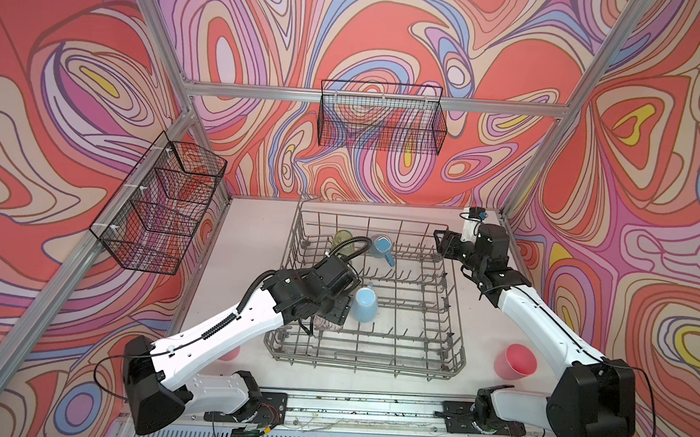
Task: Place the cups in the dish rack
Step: 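Open the left gripper and lift it away from the cup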
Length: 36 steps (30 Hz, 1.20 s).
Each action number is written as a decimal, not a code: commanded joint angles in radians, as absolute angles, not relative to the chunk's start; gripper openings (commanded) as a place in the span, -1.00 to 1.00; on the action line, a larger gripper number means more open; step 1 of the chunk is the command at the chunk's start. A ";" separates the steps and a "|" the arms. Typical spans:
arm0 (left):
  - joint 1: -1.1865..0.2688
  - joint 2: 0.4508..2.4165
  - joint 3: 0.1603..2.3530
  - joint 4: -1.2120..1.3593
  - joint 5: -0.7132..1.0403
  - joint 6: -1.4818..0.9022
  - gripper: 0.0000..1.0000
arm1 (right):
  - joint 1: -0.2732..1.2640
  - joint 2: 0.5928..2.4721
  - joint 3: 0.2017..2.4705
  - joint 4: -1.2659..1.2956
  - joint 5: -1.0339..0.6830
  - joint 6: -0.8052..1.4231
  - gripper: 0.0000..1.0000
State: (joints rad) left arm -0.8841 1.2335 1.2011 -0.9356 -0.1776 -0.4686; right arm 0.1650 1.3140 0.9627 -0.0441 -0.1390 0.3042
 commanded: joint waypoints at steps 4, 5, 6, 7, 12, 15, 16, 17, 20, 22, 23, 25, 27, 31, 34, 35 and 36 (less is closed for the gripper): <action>-0.890 1.190 1.151 -0.837 -0.208 -0.500 -0.11 | 0.173 1.331 0.962 -0.036 -0.142 0.299 0.24; -0.890 1.194 1.145 -0.827 -0.202 -0.500 -0.10 | 0.173 1.332 0.963 -0.037 -0.141 0.297 0.24; -0.890 1.199 1.139 -0.822 -0.198 -0.502 -0.10 | 0.173 1.333 0.963 -0.037 -0.140 0.297 0.24; -0.889 1.202 1.133 -0.816 -0.195 -0.503 -0.10 | 0.173 1.332 0.963 -0.038 -0.141 0.298 0.24; -0.890 1.190 1.061 -0.748 -0.186 -0.512 -0.10 | 0.174 1.333 0.963 -0.040 -0.140 0.296 0.24; -0.890 1.189 1.026 -0.716 -0.189 -0.520 -0.10 | 0.175 1.333 0.963 -0.039 -0.141 0.295 0.24; -0.890 1.188 1.014 -0.703 -0.188 -0.520 -0.10 | 0.175 1.333 0.963 -0.039 -0.140 0.295 0.24; -0.891 1.186 0.998 -0.689 -0.194 -0.522 -0.10 | 0.176 1.335 0.963 -0.039 -0.140 0.295 0.24; -0.892 1.184 0.956 -0.650 -0.202 -0.526 -0.10 | 0.178 1.335 0.963 -0.042 -0.140 0.293 0.24; -0.892 1.179 0.923 -0.621 -0.201 -0.527 -0.10 | 0.179 1.336 0.966 -0.044 -0.141 0.292 0.24; -0.892 1.177 0.909 -0.612 -0.200 -0.530 -0.10 | 0.180 1.336 0.965 -0.044 -0.141 0.291 0.24; -0.894 1.171 0.886 -0.592 -0.189 -0.534 -0.09 | 0.180 1.339 0.966 -0.045 -0.140 0.291 0.24; -0.900 1.162 0.866 -0.577 -0.188 -0.538 -0.09 | 0.181 1.344 0.968 -0.046 -0.140 0.291 0.24; -0.904 1.152 0.838 -0.571 -0.171 -0.540 -0.04 | 0.186 1.352 0.969 -0.047 -0.141 0.291 0.24; -0.912 1.141 0.825 -0.583 -0.171 -0.538 0.05 | 0.189 1.354 0.972 -0.048 -0.140 0.288 0.24; -0.914 1.135 0.821 -0.592 -0.175 -0.539 0.07 | 0.188 1.355 0.971 -0.049 -0.141 0.287 0.24; -0.914 1.127 0.820 -0.603 -0.181 -0.540 0.09 | 0.191 1.353 0.971 -0.049 -0.141 0.286 0.24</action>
